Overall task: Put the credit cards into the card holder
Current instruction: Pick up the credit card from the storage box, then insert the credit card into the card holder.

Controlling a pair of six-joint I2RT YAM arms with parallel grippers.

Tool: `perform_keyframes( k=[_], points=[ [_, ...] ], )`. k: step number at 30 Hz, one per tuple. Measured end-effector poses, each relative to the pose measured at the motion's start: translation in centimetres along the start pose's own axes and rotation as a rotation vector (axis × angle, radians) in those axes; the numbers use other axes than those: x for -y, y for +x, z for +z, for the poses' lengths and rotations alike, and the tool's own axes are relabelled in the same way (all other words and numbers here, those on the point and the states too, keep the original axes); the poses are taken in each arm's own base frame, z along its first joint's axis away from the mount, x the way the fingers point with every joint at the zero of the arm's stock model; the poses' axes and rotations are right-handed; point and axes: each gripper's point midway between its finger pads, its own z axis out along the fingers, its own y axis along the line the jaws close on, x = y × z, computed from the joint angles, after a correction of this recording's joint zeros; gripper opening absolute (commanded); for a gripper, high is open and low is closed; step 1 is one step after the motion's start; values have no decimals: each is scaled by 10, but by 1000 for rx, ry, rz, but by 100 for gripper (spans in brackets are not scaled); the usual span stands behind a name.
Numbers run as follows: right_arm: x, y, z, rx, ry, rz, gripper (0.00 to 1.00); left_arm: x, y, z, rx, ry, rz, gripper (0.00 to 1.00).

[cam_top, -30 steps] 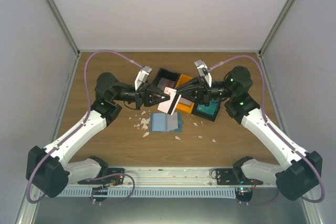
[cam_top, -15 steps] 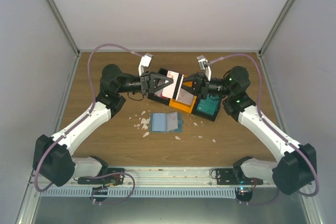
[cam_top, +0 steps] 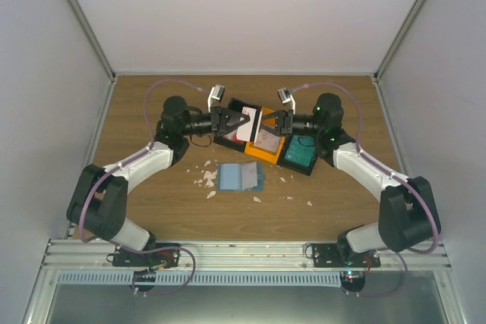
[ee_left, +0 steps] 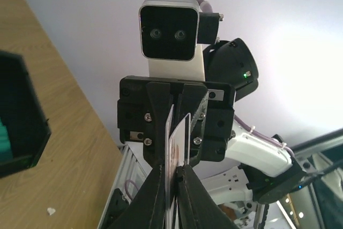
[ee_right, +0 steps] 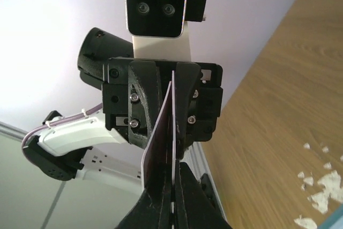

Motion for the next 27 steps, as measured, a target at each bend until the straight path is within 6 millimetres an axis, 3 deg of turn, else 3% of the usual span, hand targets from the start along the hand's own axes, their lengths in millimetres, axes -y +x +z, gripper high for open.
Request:
perform_keyframes(
  k=[5, 8, 12, 18, 23, 27],
  points=[
    [37, 11, -1, -31, 32, 179, 1, -39, 10, -7, 3, -51, -127, 13],
    [49, 3, -11, -1, 56, 219, 1, -58, 11, -19, 22, -84, -181, 13],
    [57, -1, -18, 18, 74, 240, 1, -71, 12, -29, 34, -105, -215, 1],
    [80, 8, -21, 0, 144, 285, 0, -81, 19, -36, 35, -121, -219, 0],
    [99, 10, -32, 5, 251, 227, 0, -114, 37, -65, 79, -270, -250, 0],
    [110, 32, -31, -52, 296, 222, 0, -125, 46, -84, 113, -416, -192, 0]
  ],
)
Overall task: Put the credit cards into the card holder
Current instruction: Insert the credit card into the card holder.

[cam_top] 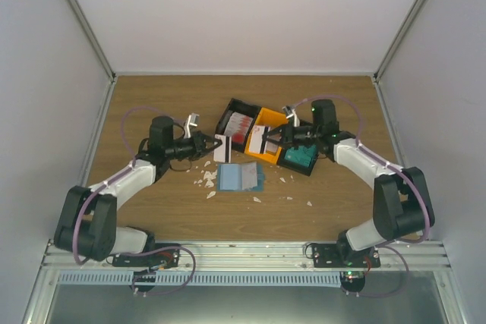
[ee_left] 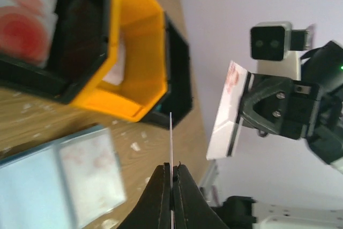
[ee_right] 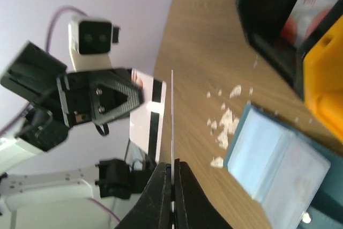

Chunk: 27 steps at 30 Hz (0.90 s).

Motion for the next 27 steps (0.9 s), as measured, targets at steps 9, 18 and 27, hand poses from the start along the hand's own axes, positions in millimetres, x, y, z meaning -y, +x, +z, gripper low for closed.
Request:
perform_keyframes(
  k=[9, 18, 27],
  points=[
    [28, 74, 60, -237, 71, 50, 1, -74, 44, -14, -30, -249, -48, 0],
    [77, 97, 75, -286, 224, 140, 1, -109, 59, -10, -85, -329, -73, 0],
    [102, 97, 78, -278, 318, 169, 1, -123, 66, -6, -110, -357, -85, 0]
  ],
)
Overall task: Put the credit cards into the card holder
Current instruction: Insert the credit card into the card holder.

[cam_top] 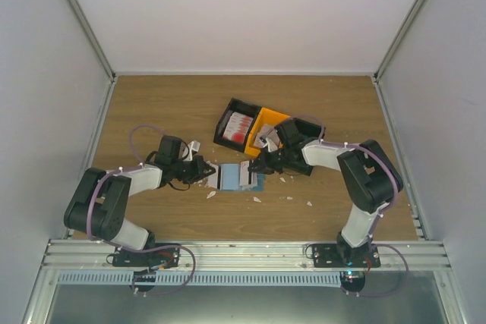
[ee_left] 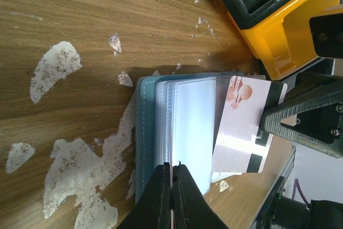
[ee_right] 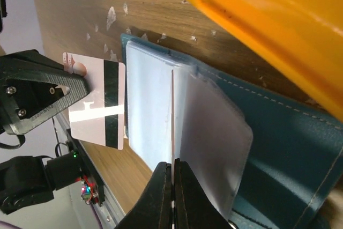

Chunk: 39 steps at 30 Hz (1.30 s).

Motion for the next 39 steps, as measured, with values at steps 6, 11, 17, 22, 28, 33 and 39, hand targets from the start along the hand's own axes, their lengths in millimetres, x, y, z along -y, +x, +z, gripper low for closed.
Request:
perform_keyframes(
  k=[6, 11, 17, 22, 28, 33, 39],
  points=[
    [2, -4, 5, -4, 13, 5, 1, -5, 1, 3, -4, -14, -8, 0],
    [3, -2, 12, -19, 4, 22, 1, -7, 2, 5, -3, -23, -3, 0],
    [1, 1, 16, -32, -2, 41, 1, -8, 4, 6, 1, -28, 11, 0],
    [0, 3, 22, -40, -4, 53, 1, -9, 4, 6, 11, -37, 17, 0],
    [-2, 2, 27, -37, -11, 37, 5, -7, 2, 0, 46, -63, 45, 0],
    [-2, 1, 30, -25, 0, 26, 5, 4, -2, -10, 83, -47, 78, 0],
    [-3, 0, 34, -12, 11, 8, 4, 13, -2, -11, 76, -7, 92, 0]
  ],
)
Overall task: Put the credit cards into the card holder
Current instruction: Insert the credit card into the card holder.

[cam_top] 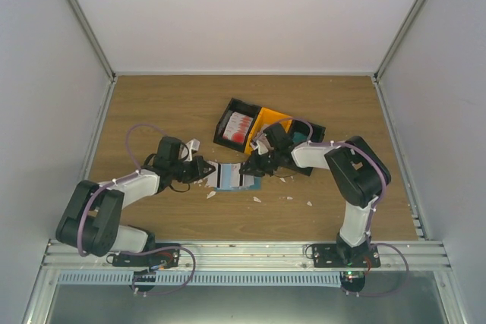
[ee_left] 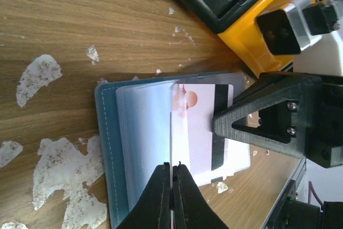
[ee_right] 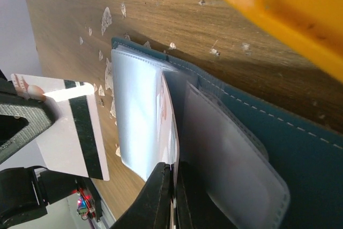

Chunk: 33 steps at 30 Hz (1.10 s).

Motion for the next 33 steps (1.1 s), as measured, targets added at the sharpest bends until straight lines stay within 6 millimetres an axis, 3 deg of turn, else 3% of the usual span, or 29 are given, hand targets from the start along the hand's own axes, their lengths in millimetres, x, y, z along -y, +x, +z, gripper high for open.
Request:
perform_keyframes(
  k=[9, 22, 24, 29, 33],
  points=[
    [-6, 3, 9, 9, 14, -43, 4, -23, 12, 11, -40, -52, -43, 0],
    [-8, 1, 21, 13, 17, -110, 8, -26, 12, 12, -27, -60, -31, 0],
    [-9, 0, 23, 16, 29, -120, 12, -26, 12, 12, -26, -59, -30, 0],
    [-8, 0, 29, 27, 102, -135, 32, -25, 11, 11, -23, -55, -27, 0],
    [-16, 0, 32, 57, 161, -171, 38, -20, 10, 8, -13, -45, -18, 0]
  ],
)
